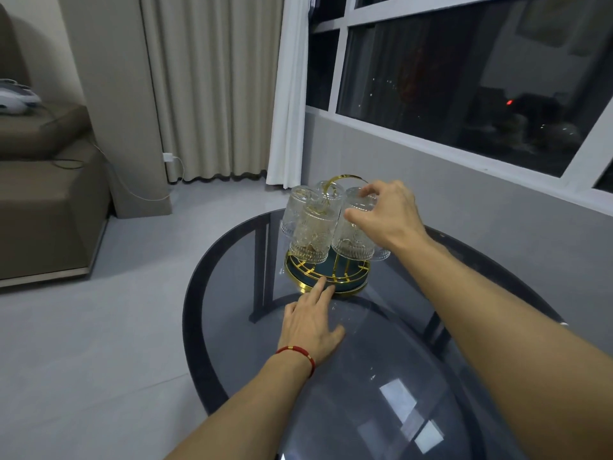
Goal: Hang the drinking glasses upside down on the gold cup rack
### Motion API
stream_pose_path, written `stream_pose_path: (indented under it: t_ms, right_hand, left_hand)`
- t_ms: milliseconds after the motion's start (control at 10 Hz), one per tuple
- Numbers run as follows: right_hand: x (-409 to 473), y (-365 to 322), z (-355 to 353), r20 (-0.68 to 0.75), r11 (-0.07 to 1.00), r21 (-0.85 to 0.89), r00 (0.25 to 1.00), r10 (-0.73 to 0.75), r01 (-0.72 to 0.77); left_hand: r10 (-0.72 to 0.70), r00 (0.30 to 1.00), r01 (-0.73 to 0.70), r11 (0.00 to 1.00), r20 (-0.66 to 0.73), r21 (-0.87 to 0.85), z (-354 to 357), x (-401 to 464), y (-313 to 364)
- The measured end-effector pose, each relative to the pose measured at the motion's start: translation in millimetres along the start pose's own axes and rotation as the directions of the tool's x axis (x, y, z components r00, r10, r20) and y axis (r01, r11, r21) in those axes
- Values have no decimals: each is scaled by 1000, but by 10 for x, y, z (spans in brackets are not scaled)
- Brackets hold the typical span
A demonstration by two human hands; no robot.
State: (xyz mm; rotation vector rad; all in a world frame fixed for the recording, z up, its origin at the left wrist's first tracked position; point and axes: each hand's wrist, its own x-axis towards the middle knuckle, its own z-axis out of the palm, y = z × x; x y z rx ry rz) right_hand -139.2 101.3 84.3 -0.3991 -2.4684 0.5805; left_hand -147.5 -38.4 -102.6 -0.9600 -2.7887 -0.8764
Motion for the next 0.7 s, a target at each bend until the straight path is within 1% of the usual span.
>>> stream_pose_path:
  t_ms: [100, 300, 400, 600, 700]
  right_hand:
    - [-24, 5, 142, 64, 995, -82, 996, -58, 64]
    - [-85, 123, 305, 127, 971, -195, 986, -112, 136]
    - [-125, 163, 360, 115, 968, -196, 984, -136, 157]
    - [-265, 275, 346, 212, 947, -228, 961, -177, 225]
    - [-426, 384, 254, 181, 954, -158, 957, -226, 255]
  left_hand:
    - [4, 1000, -4, 1000, 0, -12, -3, 0, -12]
    - [9, 1000, -9, 1000, 6, -3, 5, 6, -29]
    - [11, 1000, -11, 1000, 2, -1, 23, 10, -42]
    - [15, 1000, -15, 1000, 5, -25, 24, 12, -68]
    - [-2, 1000, 2, 999, 8, -42, -21, -11, -50]
